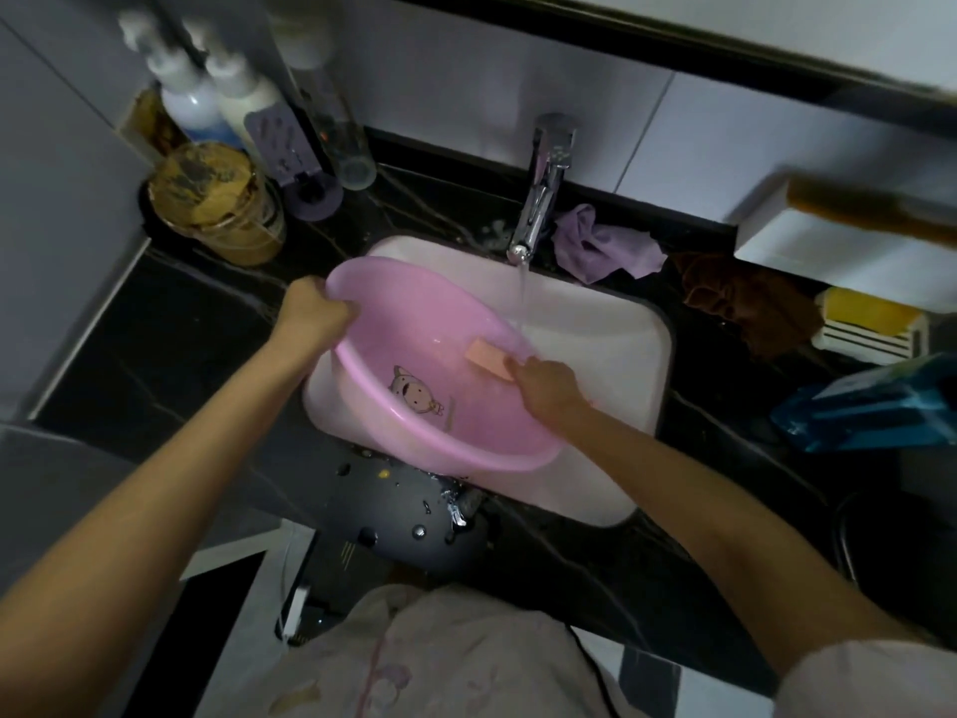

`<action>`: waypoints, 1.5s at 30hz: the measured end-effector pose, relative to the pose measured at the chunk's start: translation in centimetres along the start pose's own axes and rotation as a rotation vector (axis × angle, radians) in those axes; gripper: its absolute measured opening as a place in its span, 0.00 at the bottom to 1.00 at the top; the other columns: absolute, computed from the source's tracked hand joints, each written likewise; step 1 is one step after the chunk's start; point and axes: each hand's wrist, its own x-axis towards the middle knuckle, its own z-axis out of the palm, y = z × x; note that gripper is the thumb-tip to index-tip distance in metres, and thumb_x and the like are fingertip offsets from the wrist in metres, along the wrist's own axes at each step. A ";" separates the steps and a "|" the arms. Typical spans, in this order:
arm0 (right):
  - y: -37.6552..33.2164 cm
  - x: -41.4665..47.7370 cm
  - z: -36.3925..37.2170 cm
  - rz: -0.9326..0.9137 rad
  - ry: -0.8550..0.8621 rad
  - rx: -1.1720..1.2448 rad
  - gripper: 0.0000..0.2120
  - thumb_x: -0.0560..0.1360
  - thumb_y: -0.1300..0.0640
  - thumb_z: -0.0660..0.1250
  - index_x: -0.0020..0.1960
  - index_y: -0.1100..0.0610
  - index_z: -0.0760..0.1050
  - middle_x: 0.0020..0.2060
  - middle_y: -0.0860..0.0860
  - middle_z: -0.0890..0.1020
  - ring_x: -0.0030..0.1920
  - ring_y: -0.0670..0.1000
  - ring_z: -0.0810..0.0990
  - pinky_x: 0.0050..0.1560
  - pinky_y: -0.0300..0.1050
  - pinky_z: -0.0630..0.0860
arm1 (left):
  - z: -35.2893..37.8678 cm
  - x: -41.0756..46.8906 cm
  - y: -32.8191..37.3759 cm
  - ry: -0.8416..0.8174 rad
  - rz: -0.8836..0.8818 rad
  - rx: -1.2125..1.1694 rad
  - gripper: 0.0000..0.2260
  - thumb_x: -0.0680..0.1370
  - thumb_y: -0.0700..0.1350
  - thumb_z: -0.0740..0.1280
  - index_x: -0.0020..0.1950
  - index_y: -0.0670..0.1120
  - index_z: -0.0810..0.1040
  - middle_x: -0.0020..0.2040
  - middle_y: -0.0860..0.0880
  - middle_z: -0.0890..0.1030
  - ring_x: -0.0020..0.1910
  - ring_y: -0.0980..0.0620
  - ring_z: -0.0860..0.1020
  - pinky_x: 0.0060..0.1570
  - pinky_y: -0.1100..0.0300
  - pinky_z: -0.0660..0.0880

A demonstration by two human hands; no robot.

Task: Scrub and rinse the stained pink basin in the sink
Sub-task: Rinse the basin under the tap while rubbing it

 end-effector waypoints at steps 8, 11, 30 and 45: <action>2.9 -2.5 -2.4 0.256 -0.092 0.370 0.25 0.72 0.46 0.68 0.62 0.61 0.70 0.58 0.56 0.77 0.56 0.58 0.77 0.52 0.46 0.73 | -0.4 0.7 -1.7 -0.018 -0.074 -0.066 0.19 0.71 0.34 0.67 0.62 0.35 0.74 0.53 0.38 0.79 0.50 0.42 0.78 0.46 0.53 0.75; 3.1 -3.3 -1.8 0.395 -0.154 0.652 0.27 0.71 0.50 0.72 0.63 0.63 0.70 0.57 0.58 0.78 0.55 0.58 0.77 0.50 0.45 0.73 | -0.2 0.7 -2.0 -0.016 -0.058 -0.041 0.16 0.71 0.33 0.66 0.59 0.34 0.75 0.49 0.38 0.78 0.46 0.43 0.78 0.43 0.54 0.74; 1.9 -18.4 -12.6 0.553 0.691 1.197 0.17 0.71 0.69 0.64 0.59 0.59 0.74 0.42 0.48 0.78 0.40 0.45 0.77 0.36 0.35 0.73 | 9.2 -2.0 -5.3 -0.511 0.118 0.130 0.09 0.78 0.37 0.60 0.53 0.36 0.77 0.51 0.42 0.77 0.46 0.49 0.74 0.39 0.61 0.69; -3.5 -20.8 -8.5 0.537 1.370 0.930 0.14 0.67 0.70 0.63 0.48 0.56 0.71 0.36 0.38 0.78 0.37 0.34 0.77 0.38 0.25 0.72 | 23.2 -1.4 0.7 -0.257 0.607 0.185 0.28 0.81 0.41 0.56 0.76 0.36 0.48 0.76 0.35 0.54 0.73 0.37 0.59 0.69 0.46 0.59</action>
